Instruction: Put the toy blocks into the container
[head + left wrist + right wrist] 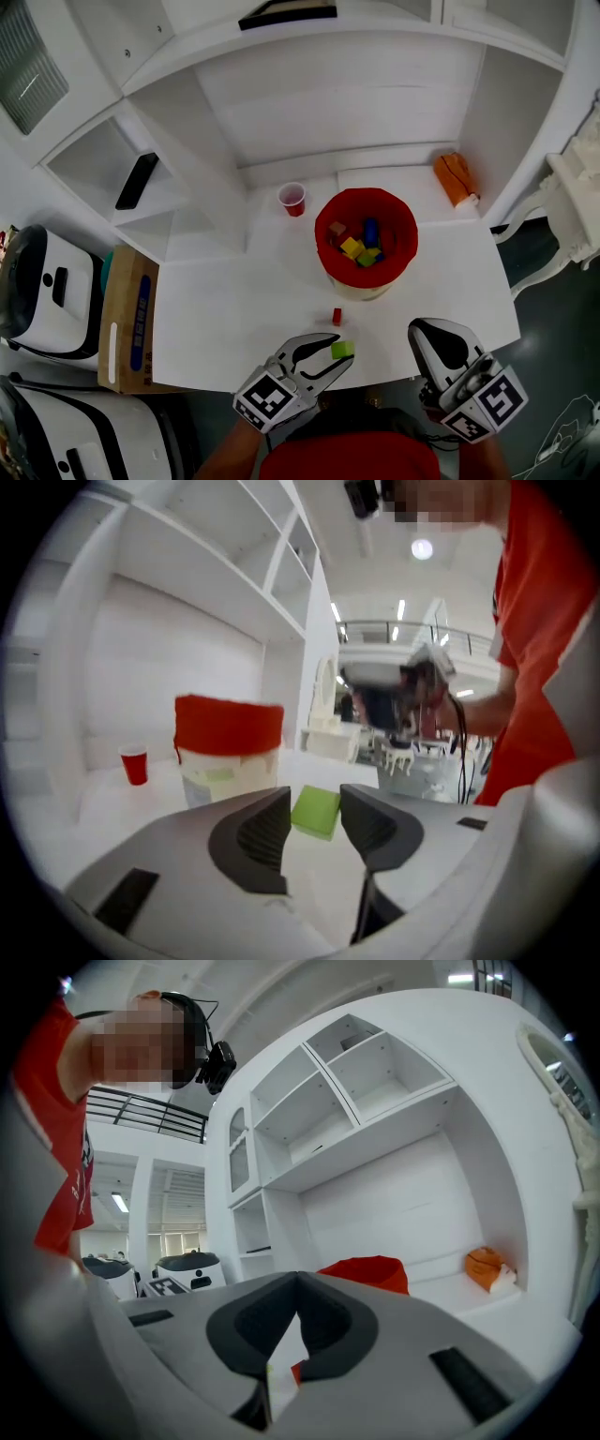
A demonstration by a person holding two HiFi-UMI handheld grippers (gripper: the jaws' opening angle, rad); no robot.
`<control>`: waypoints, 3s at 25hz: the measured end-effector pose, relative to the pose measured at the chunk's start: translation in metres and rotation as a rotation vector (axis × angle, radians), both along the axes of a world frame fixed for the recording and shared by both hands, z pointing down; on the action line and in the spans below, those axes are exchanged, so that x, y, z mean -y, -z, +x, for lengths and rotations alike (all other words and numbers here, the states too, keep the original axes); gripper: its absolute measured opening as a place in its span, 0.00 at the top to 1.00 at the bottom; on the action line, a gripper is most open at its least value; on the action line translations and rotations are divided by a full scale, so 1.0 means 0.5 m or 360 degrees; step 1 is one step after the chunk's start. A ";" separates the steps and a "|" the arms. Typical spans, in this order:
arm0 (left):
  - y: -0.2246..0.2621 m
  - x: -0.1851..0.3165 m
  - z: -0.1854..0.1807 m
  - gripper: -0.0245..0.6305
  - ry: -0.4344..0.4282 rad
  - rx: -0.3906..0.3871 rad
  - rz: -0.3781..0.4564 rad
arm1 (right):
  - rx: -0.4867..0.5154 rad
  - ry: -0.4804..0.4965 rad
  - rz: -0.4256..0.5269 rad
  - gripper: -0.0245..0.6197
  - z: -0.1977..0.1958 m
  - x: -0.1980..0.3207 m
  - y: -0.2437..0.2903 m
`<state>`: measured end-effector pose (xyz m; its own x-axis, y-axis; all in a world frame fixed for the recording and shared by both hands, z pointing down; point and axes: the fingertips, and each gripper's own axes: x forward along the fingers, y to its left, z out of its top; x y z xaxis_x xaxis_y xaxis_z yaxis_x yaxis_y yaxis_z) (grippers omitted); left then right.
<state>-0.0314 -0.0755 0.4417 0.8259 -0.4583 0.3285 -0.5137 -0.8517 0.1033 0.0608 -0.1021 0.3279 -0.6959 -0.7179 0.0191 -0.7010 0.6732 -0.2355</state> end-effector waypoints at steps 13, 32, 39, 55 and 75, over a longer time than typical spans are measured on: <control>0.278 0.276 0.006 0.65 0.0461 -0.0269 0.0373 | 0.0012 -0.0012 0.0009 0.95 0.016 -0.009 0.006; 0.101 0.156 -0.012 0.62 0.0451 0.0204 0.0218 | 0.0053 0.0023 -0.0087 0.95 0.031 0.000 -0.038; -0.111 0.127 -0.021 0.62 0.0434 0.0408 -0.0033 | 0.0026 0.0043 -0.0107 0.95 0.029 -0.006 -0.047; -0.123 0.143 -0.014 0.81 0.0449 0.0322 -0.0109 | -0.0026 -0.0027 -0.0158 0.95 0.060 -0.011 -0.068; 0.256 0.323 0.037 0.75 0.0496 -0.0091 0.0375 | 0.0044 -0.0061 -0.0076 0.95 0.070 -0.012 -0.030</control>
<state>-0.0131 -0.2370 0.3137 0.6492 -0.7472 0.1422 -0.7504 -0.6597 -0.0405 0.0960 -0.0960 0.3428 -0.6687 -0.7427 0.0349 -0.7187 0.6336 -0.2865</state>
